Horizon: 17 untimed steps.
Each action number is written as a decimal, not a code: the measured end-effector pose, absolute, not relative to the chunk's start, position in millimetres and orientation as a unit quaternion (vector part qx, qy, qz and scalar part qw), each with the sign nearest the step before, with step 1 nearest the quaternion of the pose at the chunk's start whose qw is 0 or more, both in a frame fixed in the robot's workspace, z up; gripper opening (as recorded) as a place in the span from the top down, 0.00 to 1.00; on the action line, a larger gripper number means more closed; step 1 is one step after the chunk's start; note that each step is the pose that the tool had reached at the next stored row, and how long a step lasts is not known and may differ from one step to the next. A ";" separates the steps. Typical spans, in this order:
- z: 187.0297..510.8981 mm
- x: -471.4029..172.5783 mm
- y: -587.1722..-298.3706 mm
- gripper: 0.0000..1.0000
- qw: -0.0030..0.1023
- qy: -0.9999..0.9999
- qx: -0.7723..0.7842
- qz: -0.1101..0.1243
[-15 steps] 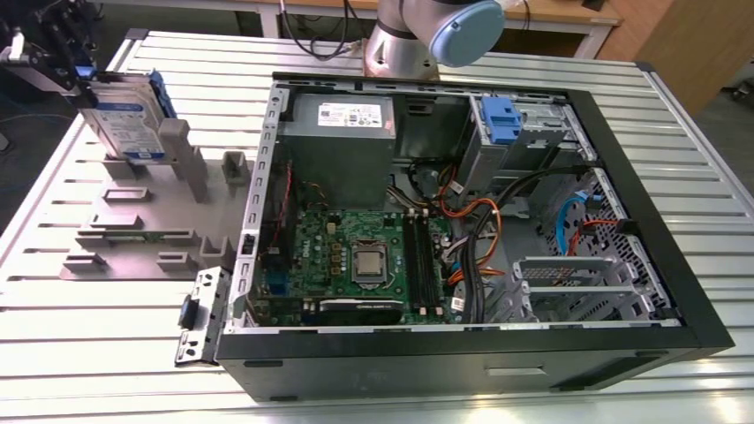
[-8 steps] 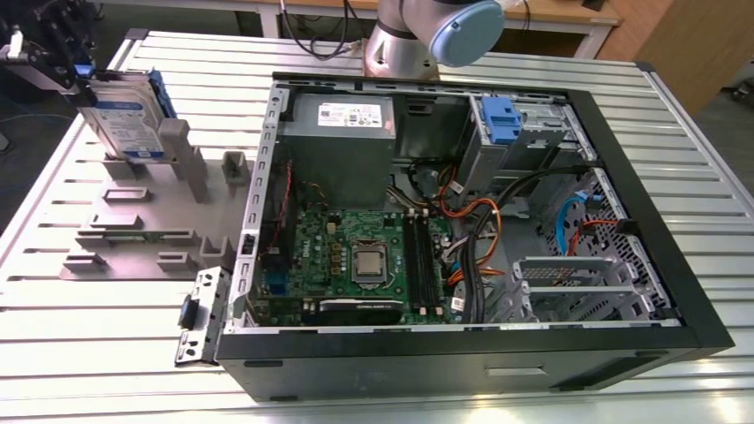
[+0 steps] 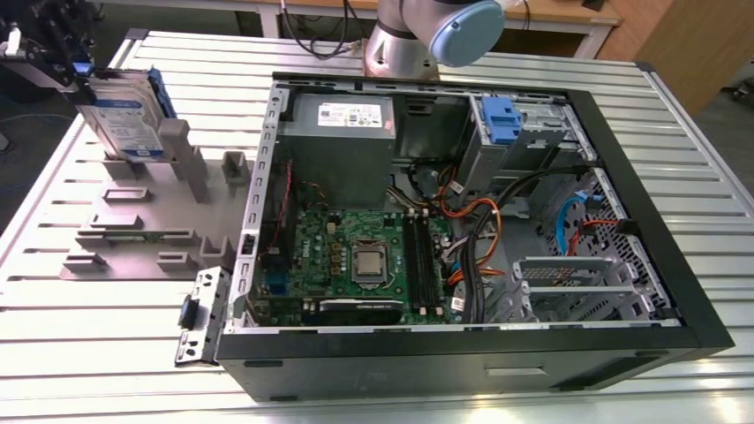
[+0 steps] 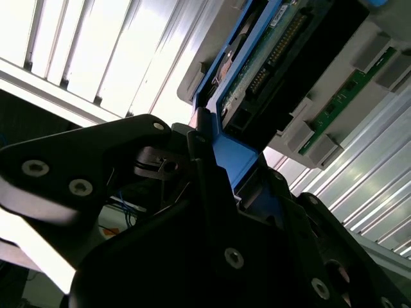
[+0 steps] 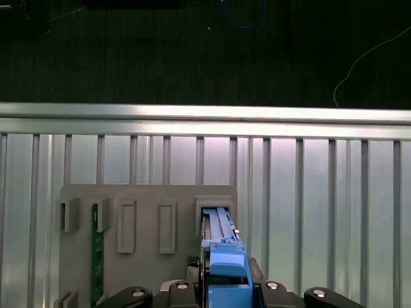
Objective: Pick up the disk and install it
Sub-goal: 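Pick up the disk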
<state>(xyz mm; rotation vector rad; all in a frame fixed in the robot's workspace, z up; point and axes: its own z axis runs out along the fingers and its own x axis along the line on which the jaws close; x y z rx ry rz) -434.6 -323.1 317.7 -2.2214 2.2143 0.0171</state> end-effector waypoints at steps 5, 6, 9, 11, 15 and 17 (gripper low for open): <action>320.2 -434.6 -323.1 0.64 0.003 0.706 -0.708 0.005; 320.6 -434.6 -323.0 0.64 0.003 0.706 -0.708 0.005; 321.4 -434.6 -323.0 0.64 0.003 0.706 -0.708 0.005; 321.9 -434.6 -323.1 0.64 0.003 0.706 -0.708 0.005; 323.7 -434.6 -323.0 0.64 0.003 0.706 -0.708 0.006; 323.7 -434.6 -323.1 0.64 0.003 0.706 -0.708 0.006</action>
